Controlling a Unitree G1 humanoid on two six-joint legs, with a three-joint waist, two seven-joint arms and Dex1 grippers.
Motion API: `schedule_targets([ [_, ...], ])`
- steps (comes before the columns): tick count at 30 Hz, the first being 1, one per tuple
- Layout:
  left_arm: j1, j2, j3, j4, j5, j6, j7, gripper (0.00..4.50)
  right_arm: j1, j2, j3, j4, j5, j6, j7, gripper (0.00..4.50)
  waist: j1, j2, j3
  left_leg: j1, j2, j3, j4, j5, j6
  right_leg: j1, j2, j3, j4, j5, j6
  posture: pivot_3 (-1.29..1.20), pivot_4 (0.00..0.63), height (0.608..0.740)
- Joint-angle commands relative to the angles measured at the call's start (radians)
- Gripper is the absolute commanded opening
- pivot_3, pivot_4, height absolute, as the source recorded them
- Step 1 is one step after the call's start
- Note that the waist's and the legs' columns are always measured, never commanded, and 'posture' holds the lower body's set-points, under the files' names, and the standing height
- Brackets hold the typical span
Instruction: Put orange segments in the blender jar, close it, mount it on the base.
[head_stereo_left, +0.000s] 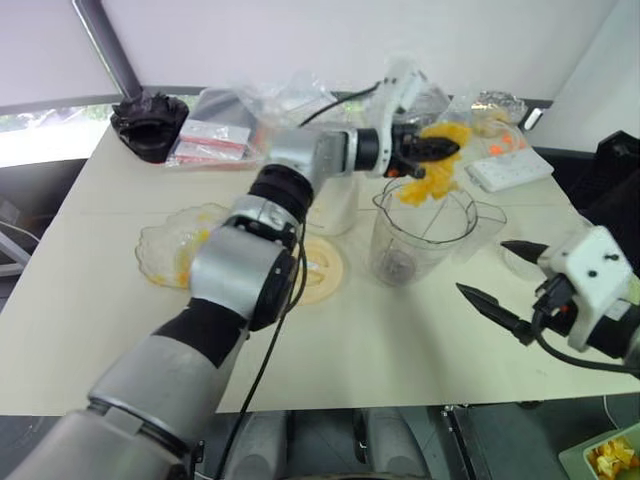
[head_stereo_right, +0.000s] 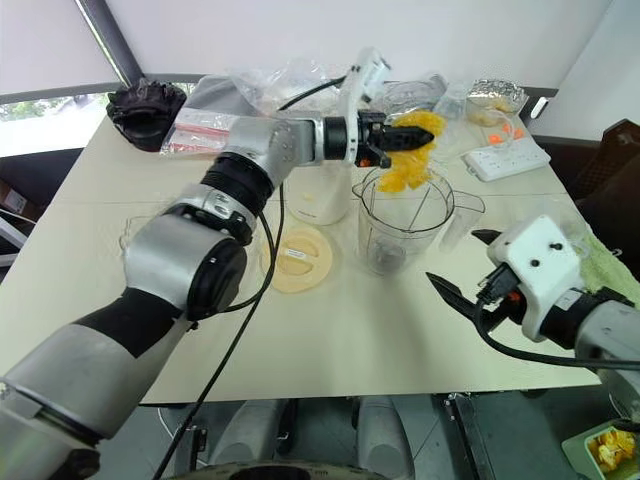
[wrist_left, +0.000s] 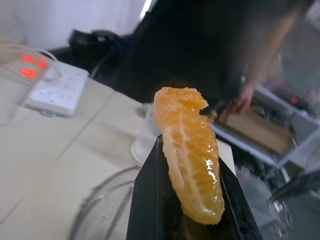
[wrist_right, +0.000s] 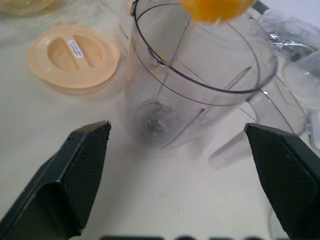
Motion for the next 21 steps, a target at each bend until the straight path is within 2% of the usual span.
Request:
schedule_targets([
  [1, -0.068, -0.048, -0.014, 0.017, 0.046, -0.120, -0.033, 0.70, 0.051, 0.009, -0.097, -0.045, 0.055, -0.010, -0.015, 4.50, 0.002, 0.000, 0.000, 0.000, 0.000, 0.000, 0.000, 0.000, 0.000, 0.000, 0.000, 0.000, 0.000, 0.000, 0.000, 0.00, 0.150, 0.740],
  [2, -0.059, -0.061, -0.017, 0.030, 0.060, -0.144, -0.029, 0.93, 0.091, 0.012, -0.079, -0.046, 0.050, -0.033, -0.042, 4.50, 0.005, 0.000, 0.000, 0.000, 0.000, -0.001, 0.000, 0.000, 0.000, 0.000, 0.000, 0.000, -0.001, 0.000, 0.000, 0.00, 0.150, 0.740],
  [3, -0.066, -0.076, -0.012, 0.049, 0.071, -0.160, 0.006, 1.37, 0.095, 0.007, -0.086, -0.048, 0.043, -0.019, -0.047, 4.50, 0.006, 0.000, 0.000, 0.000, 0.000, -0.001, 0.000, 0.000, 0.001, 0.001, 0.000, -0.001, -0.001, 0.000, 0.000, 0.00, 0.150, 0.740],
  [6, -0.064, -0.107, -0.010, 0.084, 0.103, -0.205, 0.031, 2.95, 0.054, 0.040, -0.107, -0.047, 0.161, -0.010, -0.104, 4.50, -0.001, 0.000, 0.000, -0.001, 0.000, 0.000, 0.000, -0.001, 0.001, 0.002, -0.001, 0.000, -0.004, 0.000, 0.003, 0.00, 0.150, 0.740],
  [9, -0.054, -0.121, -0.022, 0.107, 0.144, -0.240, 0.036, 4.46, 0.105, 0.002, -0.133, -0.047, 0.129, 0.000, -0.097, 4.50, 0.002, 0.000, 0.000, 0.000, 0.000, 0.000, 0.000, -0.001, 0.002, 0.002, -0.001, 0.001, -0.004, 0.000, 0.005, 0.00, 0.150, 0.740],
  [13, -0.052, -0.127, 0.009, 0.129, 0.159, -0.244, 0.113, 4.46, 0.123, -0.015, -0.156, -0.045, 0.185, -0.007, -0.121, 4.50, 0.001, 0.001, 0.000, 0.000, 0.000, 0.000, 0.000, -0.001, 0.002, 0.002, 0.000, 0.001, -0.004, -0.001, 0.005, 0.00, 0.150, 0.740],
  [16, -0.049, -0.098, 0.046, 0.125, 0.136, -0.232, 0.095, 4.46, 0.157, -0.016, -0.168, -0.049, 0.189, -0.016, -0.137, 4.50, 0.001, 0.000, 0.000, -0.001, 0.000, 0.000, 0.000, -0.001, 0.002, 0.002, 0.000, 0.001, -0.004, -0.001, 0.006, 0.00, 0.150, 0.740],
  [21, -0.033, -0.030, 0.096, 0.103, 0.113, -0.205, 0.097, 4.46, 0.207, -0.015, -0.152, -0.030, 0.124, -0.047, -0.127, 4.50, 0.001, 0.001, 0.000, 0.000, 0.000, 0.000, 0.000, -0.001, 0.002, 0.002, 0.000, 0.001, -0.004, -0.001, 0.006, 0.00, 0.150, 0.740],
])
